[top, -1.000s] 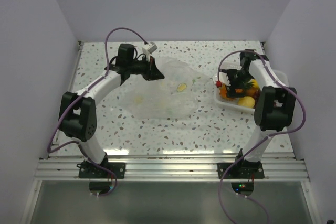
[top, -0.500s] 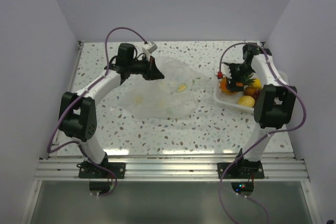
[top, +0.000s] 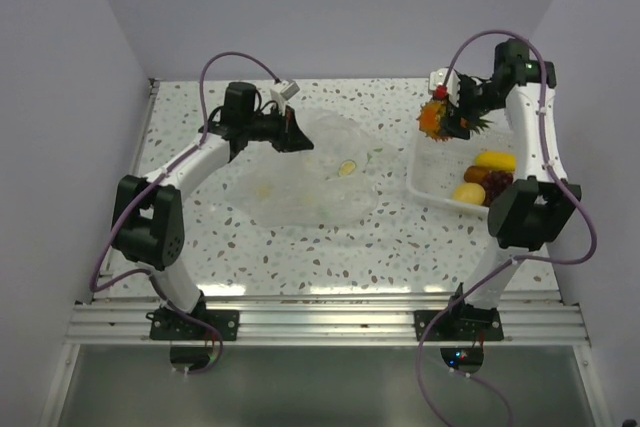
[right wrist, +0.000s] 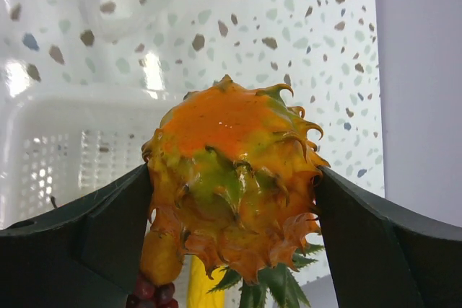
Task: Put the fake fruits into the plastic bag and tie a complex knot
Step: Pick up the fake fruit from the bin, then place the fake fruit in the plastic bag.
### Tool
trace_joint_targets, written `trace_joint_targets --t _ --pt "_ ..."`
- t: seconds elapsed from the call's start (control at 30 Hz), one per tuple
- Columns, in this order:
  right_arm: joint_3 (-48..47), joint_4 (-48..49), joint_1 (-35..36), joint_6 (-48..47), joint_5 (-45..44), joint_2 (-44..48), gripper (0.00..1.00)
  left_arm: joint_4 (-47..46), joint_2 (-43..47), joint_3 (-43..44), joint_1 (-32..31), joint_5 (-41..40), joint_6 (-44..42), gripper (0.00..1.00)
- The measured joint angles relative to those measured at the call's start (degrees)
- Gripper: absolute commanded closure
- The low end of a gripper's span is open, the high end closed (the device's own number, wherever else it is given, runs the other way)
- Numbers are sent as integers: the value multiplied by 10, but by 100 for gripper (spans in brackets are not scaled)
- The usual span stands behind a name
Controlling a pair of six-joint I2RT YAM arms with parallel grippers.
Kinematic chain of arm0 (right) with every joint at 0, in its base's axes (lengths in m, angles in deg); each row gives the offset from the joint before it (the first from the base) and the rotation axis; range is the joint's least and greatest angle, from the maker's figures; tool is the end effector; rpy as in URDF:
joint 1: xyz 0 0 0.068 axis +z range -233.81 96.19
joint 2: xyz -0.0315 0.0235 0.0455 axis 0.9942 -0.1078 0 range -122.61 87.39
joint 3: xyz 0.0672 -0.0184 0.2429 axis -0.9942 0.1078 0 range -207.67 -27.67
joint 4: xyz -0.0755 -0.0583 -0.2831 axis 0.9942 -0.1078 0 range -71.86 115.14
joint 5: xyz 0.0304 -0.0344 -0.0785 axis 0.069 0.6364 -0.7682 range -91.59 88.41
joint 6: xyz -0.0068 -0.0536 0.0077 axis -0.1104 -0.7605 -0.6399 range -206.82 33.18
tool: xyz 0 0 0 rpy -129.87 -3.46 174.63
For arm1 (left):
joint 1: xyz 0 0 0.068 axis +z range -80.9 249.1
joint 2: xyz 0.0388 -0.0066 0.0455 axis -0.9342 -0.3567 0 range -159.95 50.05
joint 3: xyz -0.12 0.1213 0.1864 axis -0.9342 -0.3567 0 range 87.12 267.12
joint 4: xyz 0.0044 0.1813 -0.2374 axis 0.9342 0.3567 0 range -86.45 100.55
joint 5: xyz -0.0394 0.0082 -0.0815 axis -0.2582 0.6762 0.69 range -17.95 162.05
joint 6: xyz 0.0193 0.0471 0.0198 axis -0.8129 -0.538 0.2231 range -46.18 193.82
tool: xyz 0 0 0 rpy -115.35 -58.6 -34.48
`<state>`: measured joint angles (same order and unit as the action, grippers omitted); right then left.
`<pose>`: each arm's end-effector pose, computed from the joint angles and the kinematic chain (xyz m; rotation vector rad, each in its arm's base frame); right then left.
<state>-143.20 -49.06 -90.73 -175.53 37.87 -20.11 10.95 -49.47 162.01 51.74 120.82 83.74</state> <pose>0.4075 -0.0262 0.3510 -1.6780 1.6649 0.1992 0.3993 -0.1537 0.2373 0.6530 2.0319 -1.1824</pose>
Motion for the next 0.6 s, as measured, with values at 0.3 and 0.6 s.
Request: trace_joint_targets --t 0.3,0.6 --pt "59 -17 77 89 113 119 45 -9 -1 0 0 0 17 100" --pt "164 -2 275 260 150 163 50 -14 -3 0 0 3 31 100"
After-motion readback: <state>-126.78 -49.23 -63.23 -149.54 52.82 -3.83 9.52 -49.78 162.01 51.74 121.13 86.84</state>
